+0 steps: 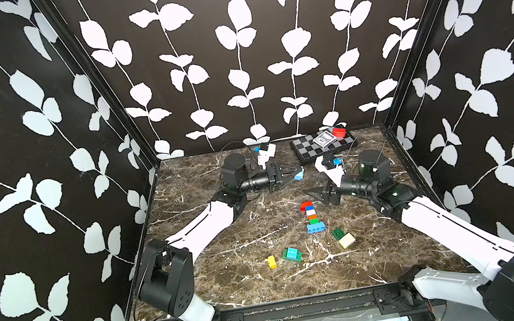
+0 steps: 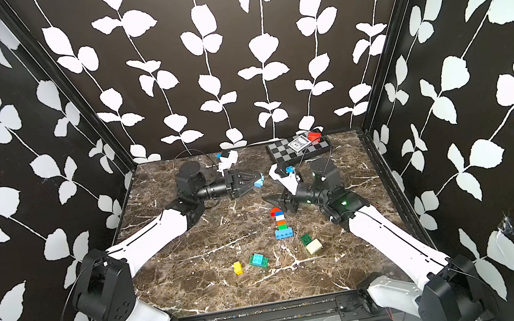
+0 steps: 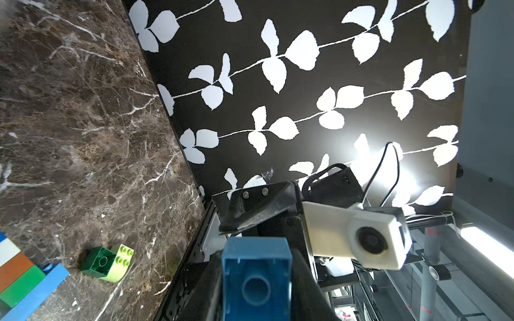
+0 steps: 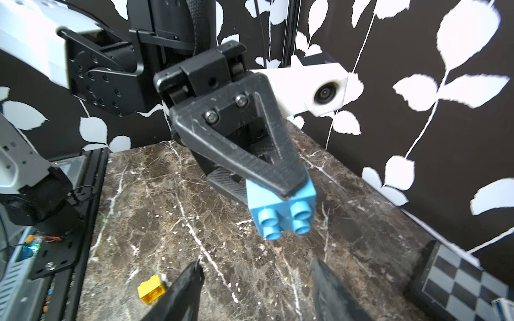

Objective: Assemble the number 1 with lego
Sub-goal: Pick up the lego brick from the center of the board, then assemble the lego brick with the lego brick.

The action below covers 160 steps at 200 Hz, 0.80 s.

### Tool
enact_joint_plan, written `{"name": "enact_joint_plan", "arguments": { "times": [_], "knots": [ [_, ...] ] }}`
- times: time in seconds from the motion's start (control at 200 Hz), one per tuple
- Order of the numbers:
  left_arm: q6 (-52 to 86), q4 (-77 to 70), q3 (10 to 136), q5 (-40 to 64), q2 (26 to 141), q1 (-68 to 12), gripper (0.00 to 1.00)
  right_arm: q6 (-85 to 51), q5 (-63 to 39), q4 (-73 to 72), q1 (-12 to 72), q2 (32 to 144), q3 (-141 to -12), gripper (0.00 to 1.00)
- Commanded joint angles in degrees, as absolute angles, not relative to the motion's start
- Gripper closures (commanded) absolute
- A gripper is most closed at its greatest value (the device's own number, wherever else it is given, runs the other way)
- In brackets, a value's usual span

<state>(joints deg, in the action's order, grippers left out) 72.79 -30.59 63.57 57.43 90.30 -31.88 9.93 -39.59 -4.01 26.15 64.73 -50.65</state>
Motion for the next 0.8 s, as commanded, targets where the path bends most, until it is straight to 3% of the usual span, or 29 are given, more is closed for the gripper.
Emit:
{"name": "enact_joint_plan", "arguments": {
  "times": [0.0,0.33,0.795],
  "knots": [
    [77.54,-37.13,63.98,60.36,89.77,-31.72,0.85,12.64,-37.89,-8.06,26.79,63.29,-52.13,0.38],
    [79.79,-39.14,64.34,60.47,90.26,-31.73,0.85,13.62,-34.91,-13.33,28.91,65.18,-54.28,0.38],
    [81.54,-41.47,64.07,60.38,90.44,-31.73,0.85,13.36,-35.18,-16.60,30.47,67.83,-56.38,0.53]
  ]
}}
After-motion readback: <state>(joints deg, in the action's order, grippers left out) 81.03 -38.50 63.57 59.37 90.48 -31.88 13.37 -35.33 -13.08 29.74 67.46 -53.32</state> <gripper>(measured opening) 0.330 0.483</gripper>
